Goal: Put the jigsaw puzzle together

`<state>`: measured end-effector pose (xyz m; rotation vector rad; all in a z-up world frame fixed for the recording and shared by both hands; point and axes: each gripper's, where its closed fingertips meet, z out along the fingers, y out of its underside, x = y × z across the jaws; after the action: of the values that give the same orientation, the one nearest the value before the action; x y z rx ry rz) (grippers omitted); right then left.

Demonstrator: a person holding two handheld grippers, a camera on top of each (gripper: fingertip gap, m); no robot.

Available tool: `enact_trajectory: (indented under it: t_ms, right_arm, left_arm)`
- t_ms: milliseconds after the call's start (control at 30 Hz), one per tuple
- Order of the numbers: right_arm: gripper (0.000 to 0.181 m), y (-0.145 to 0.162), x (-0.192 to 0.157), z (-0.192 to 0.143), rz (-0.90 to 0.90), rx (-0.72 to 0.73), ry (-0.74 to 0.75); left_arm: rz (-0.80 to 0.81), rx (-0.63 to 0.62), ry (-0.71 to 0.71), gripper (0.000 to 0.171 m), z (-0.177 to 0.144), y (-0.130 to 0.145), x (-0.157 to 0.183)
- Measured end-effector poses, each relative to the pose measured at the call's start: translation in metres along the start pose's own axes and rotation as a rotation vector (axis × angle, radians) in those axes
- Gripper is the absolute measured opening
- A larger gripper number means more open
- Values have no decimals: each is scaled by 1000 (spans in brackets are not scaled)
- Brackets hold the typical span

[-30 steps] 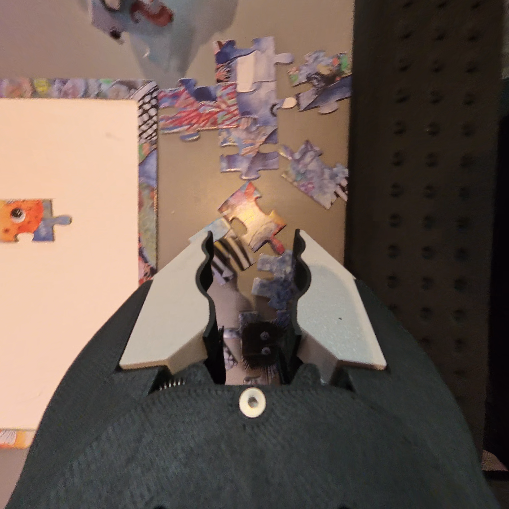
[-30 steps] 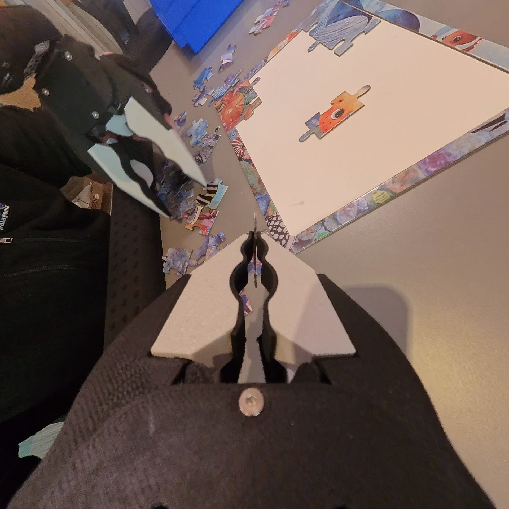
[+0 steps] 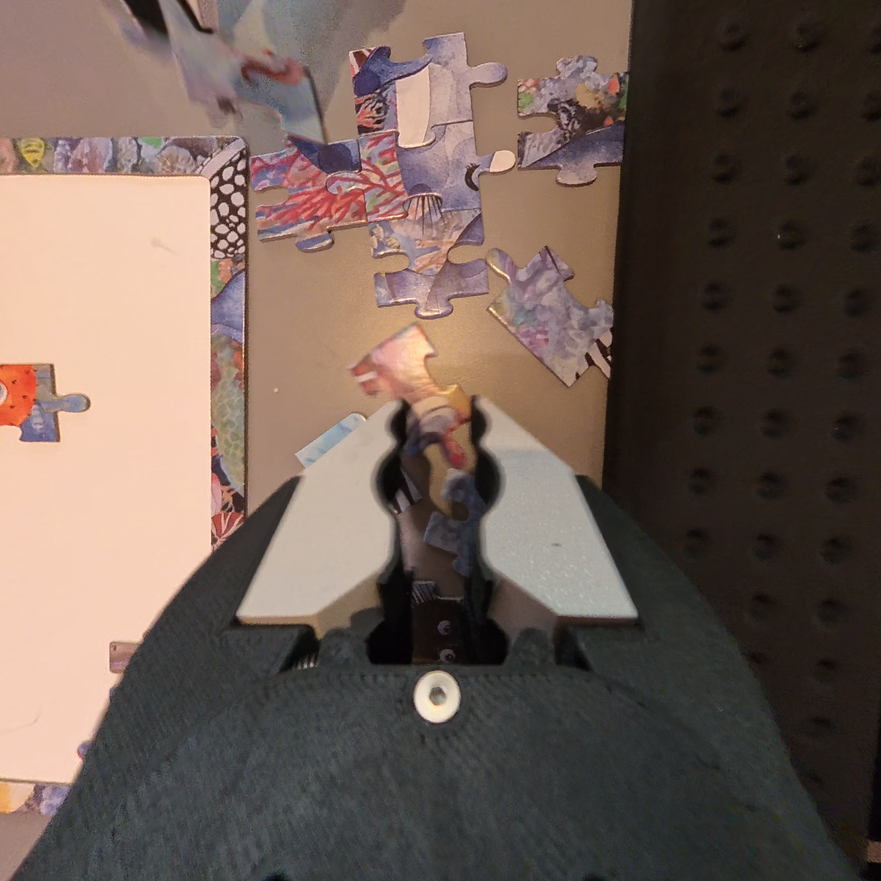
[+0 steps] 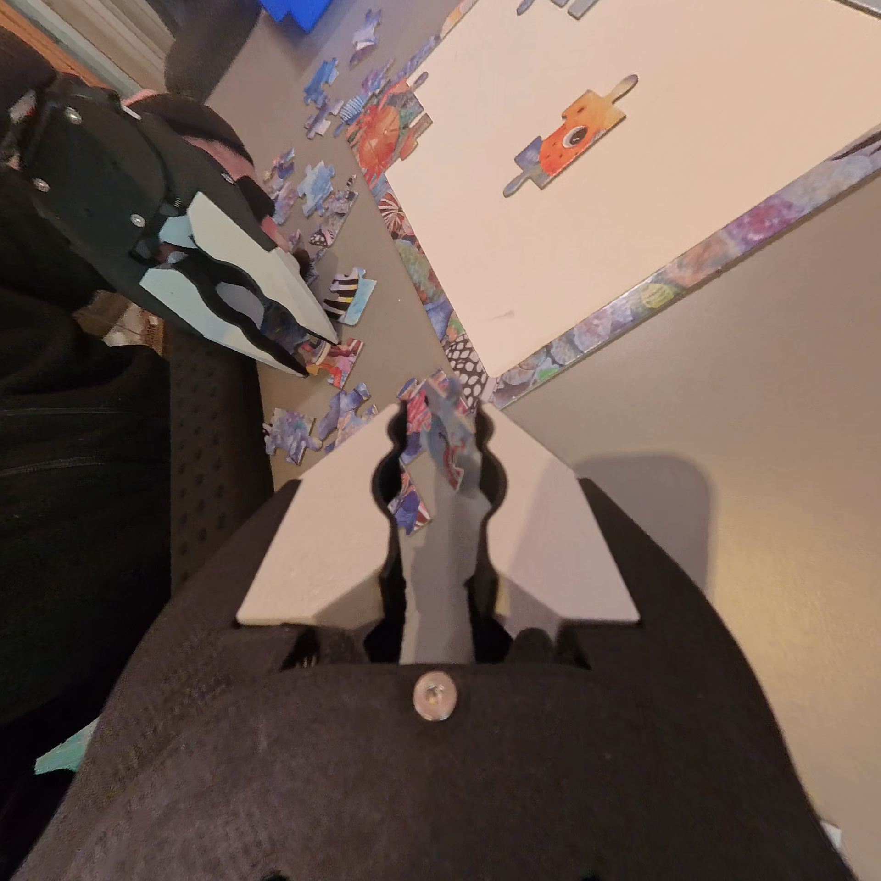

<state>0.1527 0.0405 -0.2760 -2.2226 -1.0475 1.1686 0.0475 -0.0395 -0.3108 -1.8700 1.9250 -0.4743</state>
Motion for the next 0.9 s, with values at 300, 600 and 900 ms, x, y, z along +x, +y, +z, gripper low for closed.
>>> enact_trajectory:
  t_ms: [300, 600, 900]
  right_arm:
    - [27, -24, -5, -13, -123, 106, 56]
    - [23, -24, -4, -8, -140, 102, 55]
    - [21, -25, -10, -2, -184, 94, 43]
  left_arm:
    - [20, 27, 25, 8, -1, 0, 1]
    - [-46, 39, 10, 45, 0, 1, -6]
    - [16, 89, -19, 0, 5, -6, -1]
